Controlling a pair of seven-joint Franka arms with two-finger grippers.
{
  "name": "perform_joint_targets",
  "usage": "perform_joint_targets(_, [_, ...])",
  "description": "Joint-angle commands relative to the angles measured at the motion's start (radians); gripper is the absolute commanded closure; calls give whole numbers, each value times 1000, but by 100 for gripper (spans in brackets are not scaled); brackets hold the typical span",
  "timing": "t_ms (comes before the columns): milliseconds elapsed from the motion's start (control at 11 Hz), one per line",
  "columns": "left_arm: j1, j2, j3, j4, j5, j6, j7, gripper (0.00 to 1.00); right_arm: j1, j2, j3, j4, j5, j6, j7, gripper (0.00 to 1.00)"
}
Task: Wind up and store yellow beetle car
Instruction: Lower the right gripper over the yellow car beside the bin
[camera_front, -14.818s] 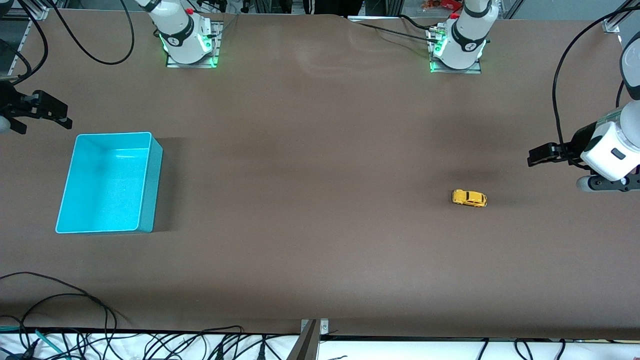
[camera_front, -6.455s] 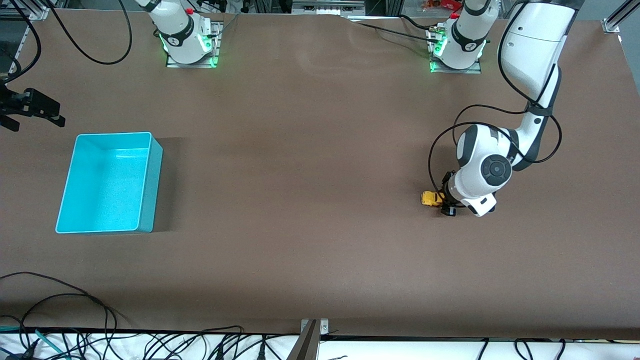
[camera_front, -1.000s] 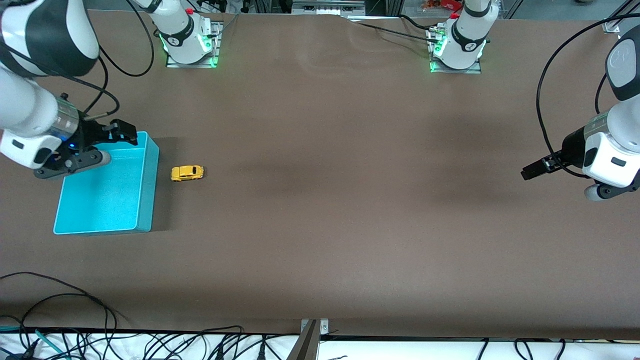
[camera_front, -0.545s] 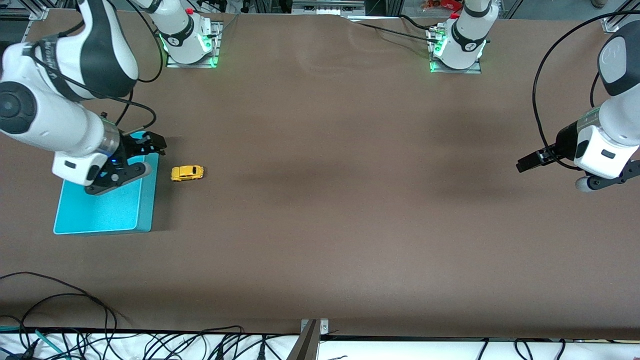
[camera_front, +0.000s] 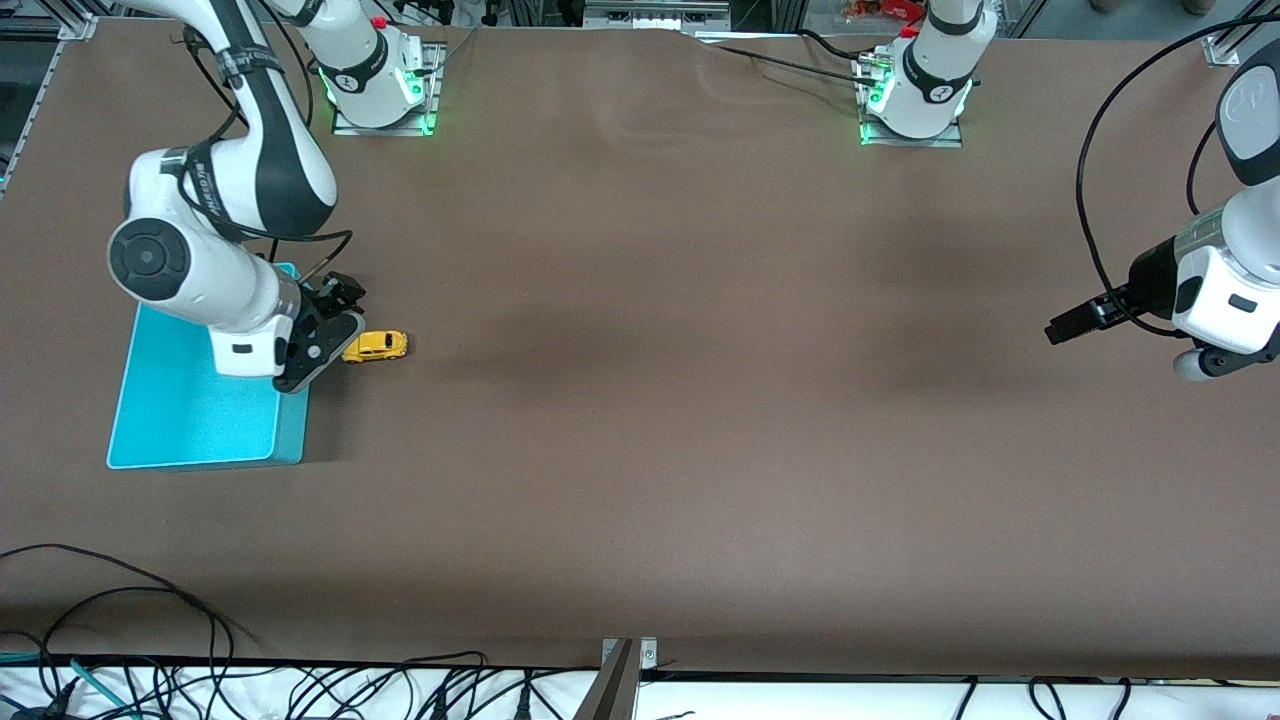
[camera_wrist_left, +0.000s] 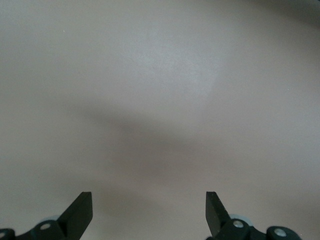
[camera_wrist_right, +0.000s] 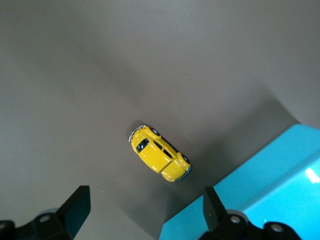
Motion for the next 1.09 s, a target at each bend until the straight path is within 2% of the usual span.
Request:
perform_joint_targets(0, [7, -27, 1, -30, -29, 11, 26, 0, -19, -83, 10, -194, -14, 174, -208, 0])
perform_joint_targets(182, [7, -27, 1, -31, -29, 11, 26, 0, -22, -74, 10, -228, -11, 252, -412, 0])
perform_joint_targets(455, [7, -24, 1, -30, -29, 11, 32, 0, -29, -58, 10, -322, -12, 441, -624, 0])
perform_joint_targets(545, [7, -23, 2, -31, -29, 11, 32, 0, -29, -45, 10, -340, -11, 478, -667, 0])
perform_joint_targets(1000, [7, -20, 3, -22, -27, 11, 35, 0, -29, 73, 10, -341, 0, 487, -684, 0])
